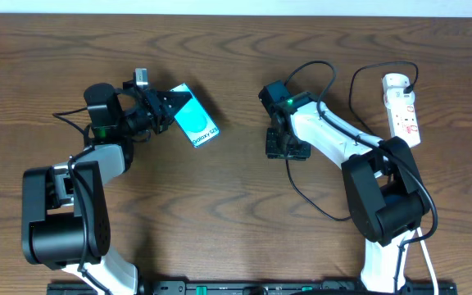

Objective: Plug charger to phone and switch on socket
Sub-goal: 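Lower the right gripper and close it on the cable connector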

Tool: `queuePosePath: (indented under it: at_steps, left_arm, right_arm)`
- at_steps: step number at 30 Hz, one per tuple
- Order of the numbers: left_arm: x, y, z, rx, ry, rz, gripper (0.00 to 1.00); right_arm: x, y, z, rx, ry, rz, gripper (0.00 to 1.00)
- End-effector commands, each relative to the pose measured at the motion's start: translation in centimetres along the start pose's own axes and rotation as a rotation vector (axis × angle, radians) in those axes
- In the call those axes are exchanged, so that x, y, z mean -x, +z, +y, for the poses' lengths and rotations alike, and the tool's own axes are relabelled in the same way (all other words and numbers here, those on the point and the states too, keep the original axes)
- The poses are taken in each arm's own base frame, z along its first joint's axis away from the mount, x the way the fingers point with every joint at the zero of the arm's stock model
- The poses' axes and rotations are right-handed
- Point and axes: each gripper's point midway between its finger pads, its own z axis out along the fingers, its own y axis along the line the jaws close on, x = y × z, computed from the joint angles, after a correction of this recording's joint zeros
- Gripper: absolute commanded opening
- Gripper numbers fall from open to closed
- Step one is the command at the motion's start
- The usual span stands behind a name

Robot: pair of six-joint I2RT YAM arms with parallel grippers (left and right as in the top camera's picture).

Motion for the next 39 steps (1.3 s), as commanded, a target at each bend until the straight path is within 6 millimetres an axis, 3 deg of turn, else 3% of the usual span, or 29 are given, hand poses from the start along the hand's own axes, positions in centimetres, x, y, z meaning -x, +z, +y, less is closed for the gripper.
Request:
queuePosePath:
  at_steps: [1,15,23,39]
  left_arm:
    - [0.1,0.0,-0.6,-0.014,0.024,0.005,0.07]
    - [0.1,0.0,-0.6,-0.014,0.024,0.005,0.07]
    - [0.1,0.0,-0.6,-0.014,0.024,0.005,0.07]
    - [0.1,0.0,-0.6,-0.014,0.024,0.005,0.08]
  right_arm:
    - [-0.2,0.3,-0.2,-0.004,0.01,0.008,0.44]
    - [0.4,0.3,-0.3,-0.017,0.011,-0.021,0.4]
    - [0.5,0.3,-0.3,-0.015,0.011,-0.023,0.26]
    - [0.8,0.2,-0.4,-0.024,0.012,-0.041,0.24]
